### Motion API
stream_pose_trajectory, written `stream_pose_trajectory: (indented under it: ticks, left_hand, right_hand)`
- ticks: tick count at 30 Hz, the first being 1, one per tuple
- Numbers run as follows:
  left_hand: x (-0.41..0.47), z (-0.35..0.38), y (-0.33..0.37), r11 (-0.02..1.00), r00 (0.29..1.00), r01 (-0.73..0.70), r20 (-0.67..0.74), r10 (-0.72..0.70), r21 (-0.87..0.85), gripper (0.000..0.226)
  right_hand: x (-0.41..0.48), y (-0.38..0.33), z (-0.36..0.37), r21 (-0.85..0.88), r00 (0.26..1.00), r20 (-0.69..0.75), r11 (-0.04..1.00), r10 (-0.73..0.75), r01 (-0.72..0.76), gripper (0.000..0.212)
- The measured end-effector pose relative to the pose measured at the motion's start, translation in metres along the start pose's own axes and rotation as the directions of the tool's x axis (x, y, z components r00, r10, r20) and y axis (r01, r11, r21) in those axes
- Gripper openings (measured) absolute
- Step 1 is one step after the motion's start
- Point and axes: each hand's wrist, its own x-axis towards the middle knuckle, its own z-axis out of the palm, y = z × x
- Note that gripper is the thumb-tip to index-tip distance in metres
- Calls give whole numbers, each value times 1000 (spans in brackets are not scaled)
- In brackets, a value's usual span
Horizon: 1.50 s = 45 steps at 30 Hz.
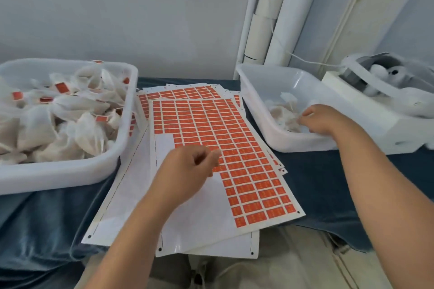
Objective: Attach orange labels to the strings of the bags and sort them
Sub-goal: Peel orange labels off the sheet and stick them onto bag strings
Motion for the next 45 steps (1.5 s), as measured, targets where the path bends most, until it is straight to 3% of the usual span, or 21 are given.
stream_pose_trajectory:
  ticks: [6, 13, 21, 25, 28, 32, 36, 45]
  left_hand:
    - [6, 14, -31, 994, 997, 58, -45, -62, -89, 36]
    - [9, 11, -37, 989, 997, 59, -48, -66, -138, 40]
    - [11, 13, -38, 991, 998, 52, -14, -54, -121, 37]
    - [11, 14, -37, 991, 998, 64, -1, -65, -121, 37]
    - [11, 15, -38, 990, 998, 69, -3, -70, -122, 38]
    - [11, 16, -39, 992, 998, 59, -11, -61, -116, 39]
    - [11, 16, -42, 994, 999, 46, -22, -48, -96, 40]
    - [11, 15, -42, 994, 999, 43, -16, -45, -96, 40]
  right_hand:
    - [35, -23, 12, -35, 996, 94, 999, 13, -10, 55]
    - [58, -18, 25, -285, 980, 102, 949, 171, -136, 37]
    - [69, -7, 15, -601, 961, 166, 795, 222, -80, 31]
    - [76, 5, 15, -405, 954, 212, 908, 210, -110, 53]
    - [77, 7, 17, -364, 957, 260, 931, 129, -26, 60]
    - [74, 2, 25, -371, 977, 205, 920, -55, 129, 34]
    - [73, 2, 24, -361, 980, 155, 916, -124, 173, 10]
    - [66, 29, 4, 38, 987, 145, 997, -71, 66, 10]
